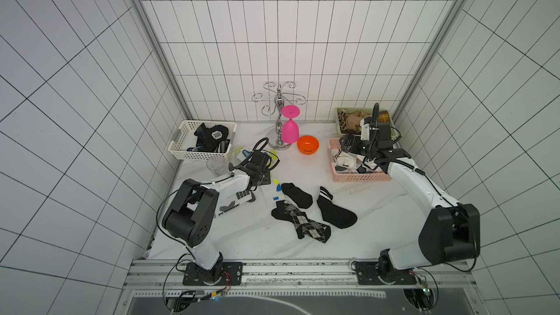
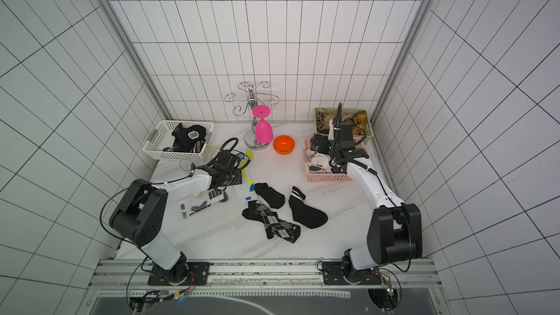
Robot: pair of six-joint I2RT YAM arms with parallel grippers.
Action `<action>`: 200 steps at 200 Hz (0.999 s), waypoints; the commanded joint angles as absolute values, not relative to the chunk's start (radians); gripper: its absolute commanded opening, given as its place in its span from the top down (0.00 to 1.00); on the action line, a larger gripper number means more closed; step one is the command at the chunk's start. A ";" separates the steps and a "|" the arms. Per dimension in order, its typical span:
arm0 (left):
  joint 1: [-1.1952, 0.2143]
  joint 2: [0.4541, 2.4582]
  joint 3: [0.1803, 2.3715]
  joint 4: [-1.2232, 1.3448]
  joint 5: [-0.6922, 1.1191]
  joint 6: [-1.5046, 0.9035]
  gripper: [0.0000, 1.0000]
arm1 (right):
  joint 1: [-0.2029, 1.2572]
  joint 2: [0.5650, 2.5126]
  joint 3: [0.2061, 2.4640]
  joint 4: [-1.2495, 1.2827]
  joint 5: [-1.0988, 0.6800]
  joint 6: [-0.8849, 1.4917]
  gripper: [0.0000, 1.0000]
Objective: Sort the socks into the basket by color
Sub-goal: Pick up the sock at the center of the board.
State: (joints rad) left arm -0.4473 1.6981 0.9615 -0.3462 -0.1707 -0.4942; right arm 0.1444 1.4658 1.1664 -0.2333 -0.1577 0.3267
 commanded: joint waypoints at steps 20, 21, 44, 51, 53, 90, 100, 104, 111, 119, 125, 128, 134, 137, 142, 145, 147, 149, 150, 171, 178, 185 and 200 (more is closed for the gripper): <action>-0.428 1.775 0.984 -0.191 -0.208 -0.496 0.36 | 0.176 1.411 1.237 -0.258 -0.218 0.311 0.01; -0.428 1.776 0.985 -0.190 -0.208 -0.496 0.36 | 0.176 1.410 1.236 -0.258 -0.220 0.311 0.01; -0.419 1.821 0.996 -0.174 -0.195 -0.484 0.47 | 0.182 1.396 1.220 -0.252 -0.241 0.308 0.04; -0.419 1.821 0.991 -0.165 -0.190 -0.477 0.54 | 0.183 1.390 1.218 -0.252 -0.245 0.307 0.04; -0.418 1.821 0.990 -0.163 -0.189 -0.477 0.56 | 0.183 1.389 1.217 -0.252 -0.247 0.306 0.05; -0.423 1.737 0.940 -0.148 -0.173 -0.451 0.89 | 0.188 1.358 1.207 -0.247 -0.279 0.301 0.06; -0.426 1.693 0.919 -0.150 -0.174 -0.439 0.93 | 0.189 1.353 1.207 -0.247 -0.293 0.301 0.06; -0.429 1.675 0.911 -0.151 -0.175 -0.432 0.95 | 0.190 1.351 1.207 -0.247 -0.299 0.301 0.06; -0.434 1.638 0.895 -0.148 -0.177 -0.420 1.00 | 0.192 1.348 1.206 -0.244 -0.310 0.299 0.06; -0.439 1.594 0.876 -0.142 -0.178 -0.406 1.00 | 0.195 1.343 1.203 -0.239 -0.325 0.298 0.07; -0.442 1.564 0.864 -0.144 -0.177 -0.396 1.00 | 0.197 1.342 1.202 -0.235 -0.337 0.295 0.06; -0.442 1.548 0.859 -0.145 -0.176 -0.389 1.00 | 0.199 1.340 1.201 -0.233 -0.343 0.295 0.06; -0.443 1.516 0.850 -0.145 -0.170 -0.379 1.00 | 0.202 1.338 1.200 -0.230 -0.355 0.292 0.06; -0.443 1.501 0.845 -0.146 -0.168 -0.374 1.00 | 0.204 1.337 1.200 -0.227 -0.362 0.290 0.06; -0.445 1.475 0.840 -0.147 -0.164 -0.365 1.00 | 0.206 1.337 1.198 -0.224 -0.375 0.287 0.07; -0.446 1.458 0.835 -0.149 -0.164 -0.361 1.00 | 0.208 1.335 1.198 -0.221 -0.384 0.286 0.07; -0.446 1.448 0.834 -0.152 -0.163 -0.356 1.00 | 0.209 1.336 1.198 -0.220 -0.389 0.284 0.07; -0.448 1.439 0.833 -0.155 -0.161 -0.353 1.00 | 0.211 1.335 1.197 -0.218 -0.394 0.283 0.07; -0.448 1.433 0.831 -0.156 -0.160 -0.351 1.00 | 0.211 1.334 1.197 -0.217 -0.396 0.283 0.07; -0.457 1.331 0.825 -0.178 -0.133 -0.305 1.00 | 0.230 1.326 1.185 -0.185 -0.461 0.272 0.07; -0.457 1.300 0.824 -0.183 -0.112 -0.289 1.00 | 0.239 1.324 1.185 -0.178 -0.477 0.265 0.07; -0.458 1.271 0.824 -0.189 -0.091 -0.275 1.00 | 0.251 1.323 1.184 -0.168 -0.495 0.257 0.07; -0.459 1.214 0.828 -0.196 -0.041 -0.247 1.00 | 0.274 1.315 1.184 -0.146 -0.535 0.240 0.07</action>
State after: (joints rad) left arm -0.4519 1.2907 0.8341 -0.1860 -0.1223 -0.3214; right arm 0.2363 1.3548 1.1660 -0.2062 -0.4328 0.2874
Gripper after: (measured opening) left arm 0.048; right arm 0.933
